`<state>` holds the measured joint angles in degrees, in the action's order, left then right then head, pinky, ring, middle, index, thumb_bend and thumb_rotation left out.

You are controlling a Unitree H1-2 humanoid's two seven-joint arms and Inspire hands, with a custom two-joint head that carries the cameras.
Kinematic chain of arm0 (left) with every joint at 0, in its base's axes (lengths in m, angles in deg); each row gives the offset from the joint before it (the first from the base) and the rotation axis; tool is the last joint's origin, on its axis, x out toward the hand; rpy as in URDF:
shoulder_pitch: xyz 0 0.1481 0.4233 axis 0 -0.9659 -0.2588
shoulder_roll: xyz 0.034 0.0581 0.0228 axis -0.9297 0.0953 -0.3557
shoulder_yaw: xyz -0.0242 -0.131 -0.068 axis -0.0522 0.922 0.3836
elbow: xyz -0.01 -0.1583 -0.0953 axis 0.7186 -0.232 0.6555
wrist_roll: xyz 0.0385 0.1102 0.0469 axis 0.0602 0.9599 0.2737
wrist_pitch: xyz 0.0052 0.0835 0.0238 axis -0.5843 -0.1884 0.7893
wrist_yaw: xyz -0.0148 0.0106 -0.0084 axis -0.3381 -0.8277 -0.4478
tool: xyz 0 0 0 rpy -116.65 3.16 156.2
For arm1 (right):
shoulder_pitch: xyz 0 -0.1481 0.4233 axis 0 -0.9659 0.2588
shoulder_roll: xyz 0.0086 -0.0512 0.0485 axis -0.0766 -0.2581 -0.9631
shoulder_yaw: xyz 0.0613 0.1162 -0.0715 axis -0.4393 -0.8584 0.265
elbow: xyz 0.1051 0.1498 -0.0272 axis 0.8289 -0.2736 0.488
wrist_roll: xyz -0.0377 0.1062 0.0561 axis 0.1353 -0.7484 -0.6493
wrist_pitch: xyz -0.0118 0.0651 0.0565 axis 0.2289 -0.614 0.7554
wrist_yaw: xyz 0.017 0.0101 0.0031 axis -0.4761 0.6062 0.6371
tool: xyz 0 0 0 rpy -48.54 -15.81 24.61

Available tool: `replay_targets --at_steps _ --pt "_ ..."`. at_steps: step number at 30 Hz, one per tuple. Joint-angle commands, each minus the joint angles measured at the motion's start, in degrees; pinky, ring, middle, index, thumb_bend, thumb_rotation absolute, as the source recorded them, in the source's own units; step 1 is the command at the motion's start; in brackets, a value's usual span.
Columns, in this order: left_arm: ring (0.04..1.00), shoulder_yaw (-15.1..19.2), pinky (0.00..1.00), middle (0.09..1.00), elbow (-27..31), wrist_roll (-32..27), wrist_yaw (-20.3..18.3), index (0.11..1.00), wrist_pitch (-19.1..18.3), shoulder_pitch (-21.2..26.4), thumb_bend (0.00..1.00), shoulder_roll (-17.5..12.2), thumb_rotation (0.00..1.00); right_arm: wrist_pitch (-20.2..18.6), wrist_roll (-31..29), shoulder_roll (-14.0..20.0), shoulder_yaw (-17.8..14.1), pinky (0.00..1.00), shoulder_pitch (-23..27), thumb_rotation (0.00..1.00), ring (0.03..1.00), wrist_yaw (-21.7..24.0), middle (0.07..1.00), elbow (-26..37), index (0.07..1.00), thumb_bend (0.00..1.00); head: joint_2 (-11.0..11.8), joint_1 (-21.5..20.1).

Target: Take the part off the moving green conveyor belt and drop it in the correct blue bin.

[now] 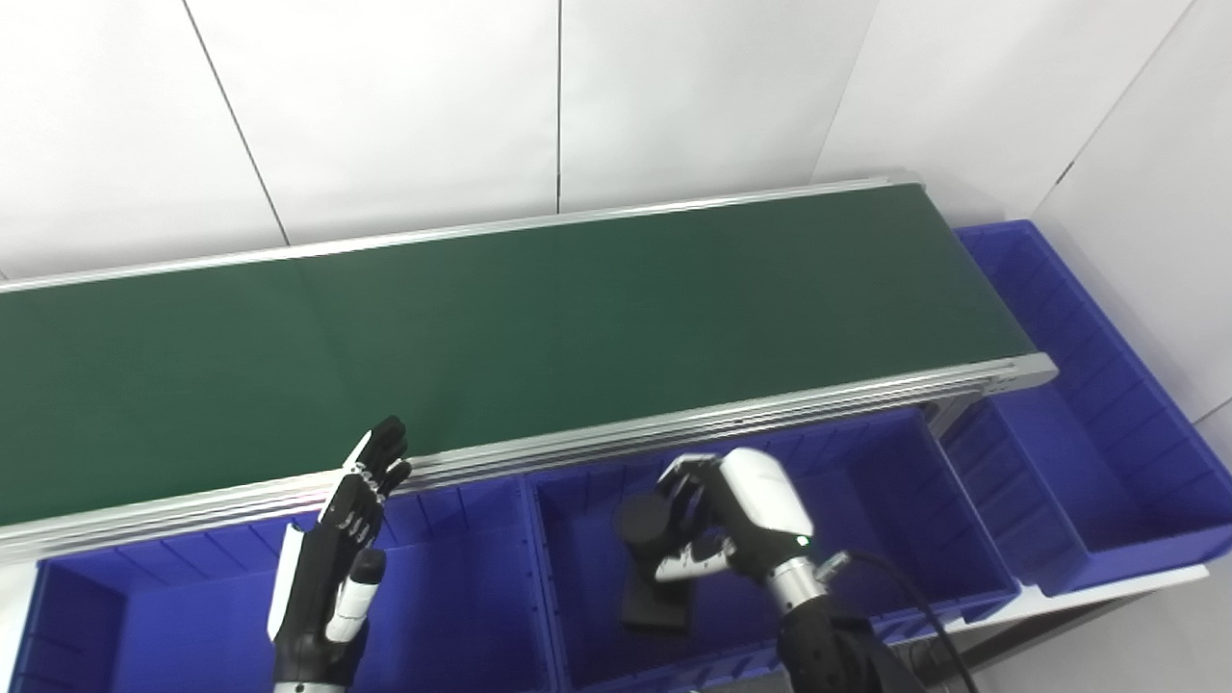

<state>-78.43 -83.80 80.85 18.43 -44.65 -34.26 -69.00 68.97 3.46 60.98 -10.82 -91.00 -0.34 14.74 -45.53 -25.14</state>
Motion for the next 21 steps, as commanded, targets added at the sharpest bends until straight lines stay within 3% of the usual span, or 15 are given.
replay_targets --at_steps 1,9,15,18,21 --pt "0.930 -0.02 0.90 0.933 1.71 0.41 -0.75 0.905 1.89 0.41 0.78 0.29 0.89 1.77 1.91 0.51 0.99 0.39 2.59 0.00 0.467 -2.58 0.472 -0.57 0.501 0.52 -0.03 0.12" --pt "0.923 -0.08 0.89 0.925 1.83 1.11 -0.22 0.902 1.93 0.43 0.78 0.87 0.90 1.30 4.77 2.33 4.37 0.40 5.08 0.00 0.495 -3.79 0.498 -4.83 0.483 0.52 -0.01 0.69" --pt "0.923 -0.04 0.89 0.924 1.96 1.25 -0.17 0.901 1.93 0.35 0.79 1.01 0.90 0.98 4.76 2.79 5.09 0.43 5.42 0.00 0.526 -4.88 0.519 -5.73 0.472 0.52 0.02 1.00" --pt "0.915 0.03 0.88 0.914 2.12 1.53 0.13 0.893 1.93 0.25 0.79 1.02 0.89 0.66 4.22 2.69 4.98 0.40 5.29 0.00 0.438 -4.42 0.495 -5.34 0.518 0.52 -0.04 1.00" --pt "0.916 0.06 0.88 0.914 2.19 1.40 0.01 0.894 1.93 0.20 0.79 0.97 0.89 0.10 4.26 2.65 4.97 0.37 5.07 0.00 0.415 -3.93 0.500 -4.55 0.529 0.52 -0.06 1.01"
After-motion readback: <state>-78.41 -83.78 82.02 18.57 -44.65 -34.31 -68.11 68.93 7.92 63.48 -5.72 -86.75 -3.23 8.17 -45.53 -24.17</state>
